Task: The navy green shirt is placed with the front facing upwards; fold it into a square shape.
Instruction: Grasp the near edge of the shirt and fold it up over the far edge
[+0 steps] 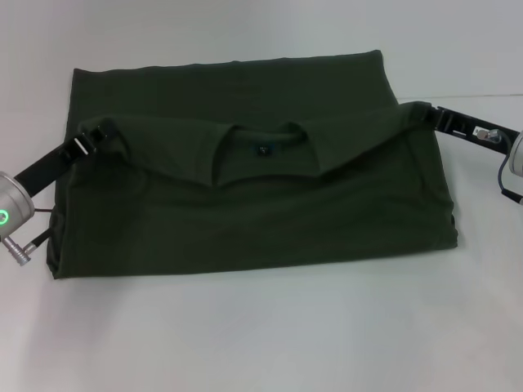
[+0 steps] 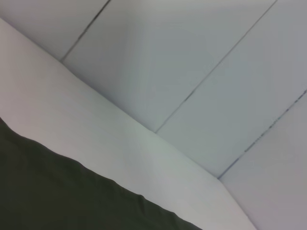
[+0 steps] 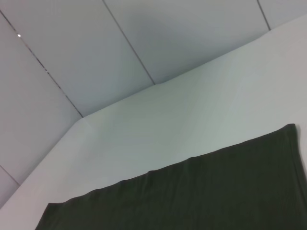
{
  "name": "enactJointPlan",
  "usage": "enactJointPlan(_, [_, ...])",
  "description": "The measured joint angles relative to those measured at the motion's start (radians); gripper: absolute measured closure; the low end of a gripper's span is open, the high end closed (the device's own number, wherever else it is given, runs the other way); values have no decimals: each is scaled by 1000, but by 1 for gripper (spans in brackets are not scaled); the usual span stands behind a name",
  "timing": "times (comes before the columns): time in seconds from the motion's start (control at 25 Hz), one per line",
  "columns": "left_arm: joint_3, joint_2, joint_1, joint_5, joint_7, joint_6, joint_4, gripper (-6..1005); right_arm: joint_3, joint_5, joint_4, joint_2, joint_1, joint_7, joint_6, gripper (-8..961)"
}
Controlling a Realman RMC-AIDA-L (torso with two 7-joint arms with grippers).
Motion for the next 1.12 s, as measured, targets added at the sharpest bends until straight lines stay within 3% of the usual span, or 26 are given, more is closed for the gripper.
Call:
enactJointPlan(0.28, [0, -6, -12, -14, 30, -40, -26, 969, 0, 15, 13, 0, 3, 1, 39, 861])
enactJointPlan(0.68, [-5, -9, -9, -109, 173, -77, -82, 788, 0, 37, 32, 0, 6, -51, 47, 852])
enactJointPlan(0.92, [-8, -10, 14, -191, 242, -41, -88, 661, 6, 51, 32, 0, 3, -66, 40, 658])
enactJointPlan(1.04, [-7, -10, 32, -225, 271, 13, -86, 598, 3, 92, 29, -4, -17, -81, 9, 513])
enactJointPlan(1.12, [13, -2, 45, -219, 224, 38, -69, 502, 2, 104, 23, -15, -38, -74, -39, 417])
